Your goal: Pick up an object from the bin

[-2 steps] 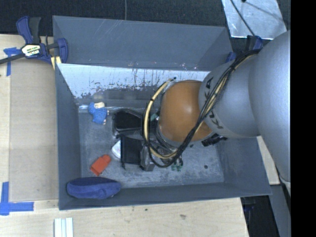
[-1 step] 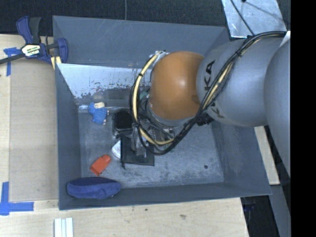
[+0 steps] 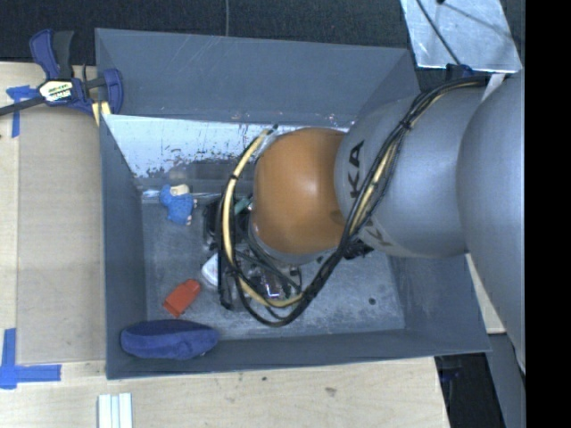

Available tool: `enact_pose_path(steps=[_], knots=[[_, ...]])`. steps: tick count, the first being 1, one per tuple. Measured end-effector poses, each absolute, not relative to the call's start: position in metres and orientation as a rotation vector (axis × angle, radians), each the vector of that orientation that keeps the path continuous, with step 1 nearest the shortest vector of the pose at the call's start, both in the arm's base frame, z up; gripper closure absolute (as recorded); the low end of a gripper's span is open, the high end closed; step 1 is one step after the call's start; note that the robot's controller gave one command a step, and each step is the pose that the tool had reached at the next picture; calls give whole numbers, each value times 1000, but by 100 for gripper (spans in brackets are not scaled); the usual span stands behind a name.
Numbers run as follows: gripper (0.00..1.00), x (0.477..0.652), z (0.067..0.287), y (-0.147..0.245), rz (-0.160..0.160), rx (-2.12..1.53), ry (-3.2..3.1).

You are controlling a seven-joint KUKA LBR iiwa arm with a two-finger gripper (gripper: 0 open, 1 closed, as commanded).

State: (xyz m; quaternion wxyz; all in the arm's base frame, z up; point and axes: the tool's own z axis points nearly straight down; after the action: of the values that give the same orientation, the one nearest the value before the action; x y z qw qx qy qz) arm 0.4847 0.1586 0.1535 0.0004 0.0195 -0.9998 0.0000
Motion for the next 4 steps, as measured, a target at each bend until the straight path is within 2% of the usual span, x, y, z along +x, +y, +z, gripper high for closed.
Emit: enact_pose_path(steps=[1,2,4], knots=[[100,493,229,148,-4,62,-3152],[100,500,180,195,-1,-35,-3140],[100,500,183,193,-1,-40,-3143]])
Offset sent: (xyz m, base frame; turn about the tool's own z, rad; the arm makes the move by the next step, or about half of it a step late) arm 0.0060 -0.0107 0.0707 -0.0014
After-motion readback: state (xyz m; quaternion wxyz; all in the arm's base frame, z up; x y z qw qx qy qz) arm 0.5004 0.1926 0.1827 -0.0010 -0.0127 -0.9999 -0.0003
